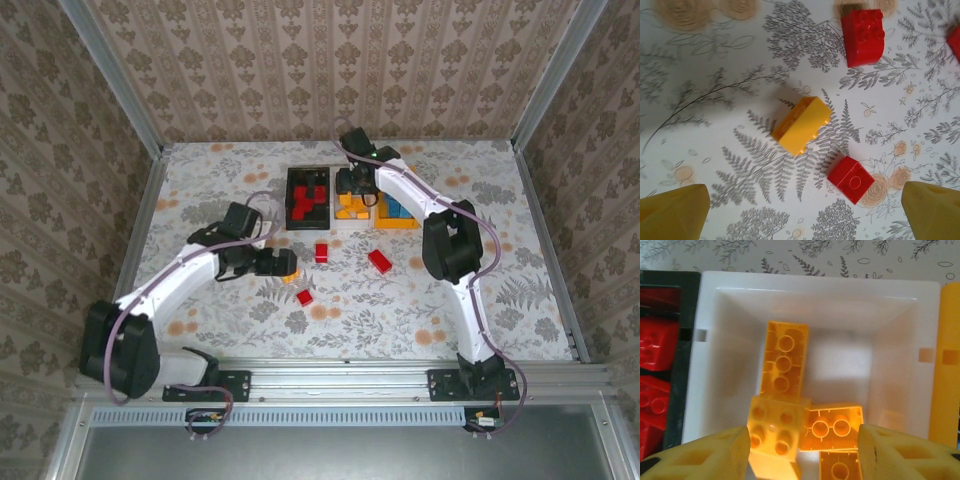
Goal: Sort the legos into containers by color
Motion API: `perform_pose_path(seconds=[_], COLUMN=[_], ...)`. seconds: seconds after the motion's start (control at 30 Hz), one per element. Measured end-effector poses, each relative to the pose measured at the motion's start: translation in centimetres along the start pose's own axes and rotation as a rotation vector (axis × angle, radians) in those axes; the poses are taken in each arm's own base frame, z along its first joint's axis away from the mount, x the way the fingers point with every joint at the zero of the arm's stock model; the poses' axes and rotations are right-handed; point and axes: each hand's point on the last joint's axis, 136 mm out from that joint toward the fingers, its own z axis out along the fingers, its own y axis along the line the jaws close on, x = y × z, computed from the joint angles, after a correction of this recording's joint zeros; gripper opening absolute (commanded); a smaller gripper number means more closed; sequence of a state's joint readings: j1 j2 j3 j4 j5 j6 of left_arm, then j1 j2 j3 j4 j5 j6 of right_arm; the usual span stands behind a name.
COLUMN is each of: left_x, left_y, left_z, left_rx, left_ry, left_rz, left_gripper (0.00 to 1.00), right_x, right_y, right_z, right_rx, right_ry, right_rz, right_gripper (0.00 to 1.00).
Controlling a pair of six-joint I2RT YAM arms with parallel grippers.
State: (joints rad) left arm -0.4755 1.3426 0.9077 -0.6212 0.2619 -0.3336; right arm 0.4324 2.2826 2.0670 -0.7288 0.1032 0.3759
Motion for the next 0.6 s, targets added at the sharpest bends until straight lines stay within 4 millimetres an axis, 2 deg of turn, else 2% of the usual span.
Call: perform_pose_path(seconds=[0.1, 0.23, 0.37, 0.47, 0.6], left_x=[-0.2, -0.5, -0.5, -0.6, -0.7], left_y=[-0.9, -1.6, -0.8, -0.2, 0.1], left_z=[1.5, 3.5, 5.3, 6.2, 7.2], left_rx=[-0.033, -0.077, -0.131, -0.161, -0.176], left_ry=[0.051, 0.102, 0.152, 0.179, 0.203], left_rz=[0.079, 0.158, 0.193, 0.211, 0.234], left_gripper=[0.96, 0.91, 0.86, 0.81, 0.74], right_x=[0.2, 0.7, 2.3, 4.5, 8.4], right_y=[0.1, -0.1, -1.0, -1.9, -3.4], right_z=[-2.4, -8.6, -14.7, -16.8, -16.3], right_rx=[-0.031, -0.092, -0.148, -0.166, -0.151], right_ry=[-0.014, -0.072, -0.145, -0.159, -0.107], right_rz=[0.001, 0.009, 0.031, 0.049, 0.074], right_gripper=[0.65, 0.66, 0.66, 0.66, 0.67])
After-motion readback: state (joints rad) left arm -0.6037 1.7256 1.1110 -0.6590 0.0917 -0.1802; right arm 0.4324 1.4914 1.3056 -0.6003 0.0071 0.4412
